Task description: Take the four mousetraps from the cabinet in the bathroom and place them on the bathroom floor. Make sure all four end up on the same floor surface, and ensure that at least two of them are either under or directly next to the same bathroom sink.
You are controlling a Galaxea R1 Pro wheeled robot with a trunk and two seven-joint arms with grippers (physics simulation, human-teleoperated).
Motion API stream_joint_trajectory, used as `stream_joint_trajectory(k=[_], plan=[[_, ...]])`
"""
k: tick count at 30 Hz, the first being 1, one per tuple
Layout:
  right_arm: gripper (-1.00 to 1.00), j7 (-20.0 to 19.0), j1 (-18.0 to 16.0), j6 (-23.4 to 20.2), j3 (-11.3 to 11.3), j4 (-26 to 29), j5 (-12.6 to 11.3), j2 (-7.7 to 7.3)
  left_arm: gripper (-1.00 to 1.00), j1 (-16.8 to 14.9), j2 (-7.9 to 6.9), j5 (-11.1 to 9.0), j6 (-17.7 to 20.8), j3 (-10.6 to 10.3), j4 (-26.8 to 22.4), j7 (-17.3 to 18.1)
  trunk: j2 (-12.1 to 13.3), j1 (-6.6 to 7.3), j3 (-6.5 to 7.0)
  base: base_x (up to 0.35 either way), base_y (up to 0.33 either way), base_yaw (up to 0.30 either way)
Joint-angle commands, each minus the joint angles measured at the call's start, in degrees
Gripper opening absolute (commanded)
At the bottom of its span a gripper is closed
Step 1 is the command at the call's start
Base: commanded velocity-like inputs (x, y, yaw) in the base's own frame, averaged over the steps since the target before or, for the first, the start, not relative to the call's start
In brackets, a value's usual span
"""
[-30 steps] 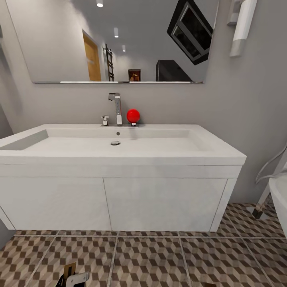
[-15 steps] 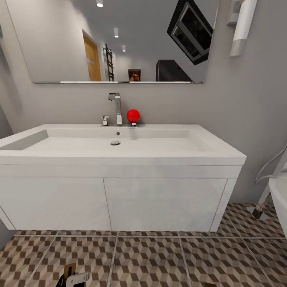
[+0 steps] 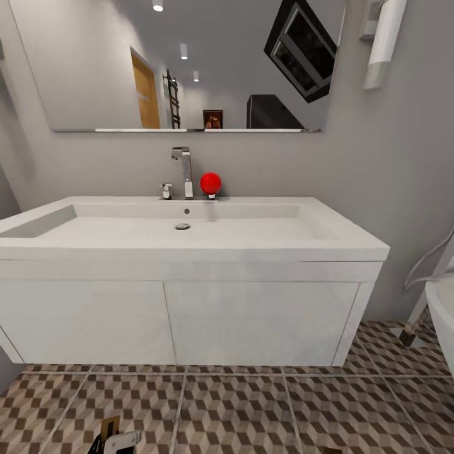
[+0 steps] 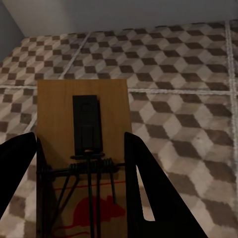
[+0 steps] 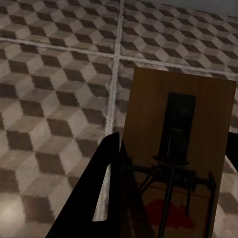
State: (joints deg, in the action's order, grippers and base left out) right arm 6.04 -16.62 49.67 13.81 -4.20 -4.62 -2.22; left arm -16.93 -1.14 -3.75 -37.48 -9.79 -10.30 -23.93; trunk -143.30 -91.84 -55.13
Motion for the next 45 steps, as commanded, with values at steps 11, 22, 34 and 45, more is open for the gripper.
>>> stream_joint_trajectory(k=[11,22,34,45], plan=[[-1.00,-0.06,-0.08,0.29,0.51,-0.19,-0.56,0.03,-1.00,-0.03,-0.05,-0.39,-0.17,-0.49,0.02,-0.42,-0.02,0.01,-0.05,0.000,0.000,0.000],[-1.00,-0.06,-0.08,0.28,0.51,-0.19,-0.56,0.03,-1.00,-0.03,-0.09,-0.39,-0.17,-0.49,0.02,-0.42,-0.02,0.01,-0.05,0.000,0.000,0.000],[-1.00,-0.06,-0.08,0.26,0.51,-0.19,-0.56,0.03,-1.00,-0.03,-0.09,-0.39,-0.18,-0.49,0.02,-0.42,-0.02,0.01,-0.05,0.000,0.000,0.000],[-1.00,-0.06,-0.08,0.28,0.51,-0.19,-0.56,0.03,-1.00,-0.03,-0.09,-0.39,-0.14,-0.49,0.02,-0.09,-0.02,0.01,-0.05,0.000,0.000,0.000]])
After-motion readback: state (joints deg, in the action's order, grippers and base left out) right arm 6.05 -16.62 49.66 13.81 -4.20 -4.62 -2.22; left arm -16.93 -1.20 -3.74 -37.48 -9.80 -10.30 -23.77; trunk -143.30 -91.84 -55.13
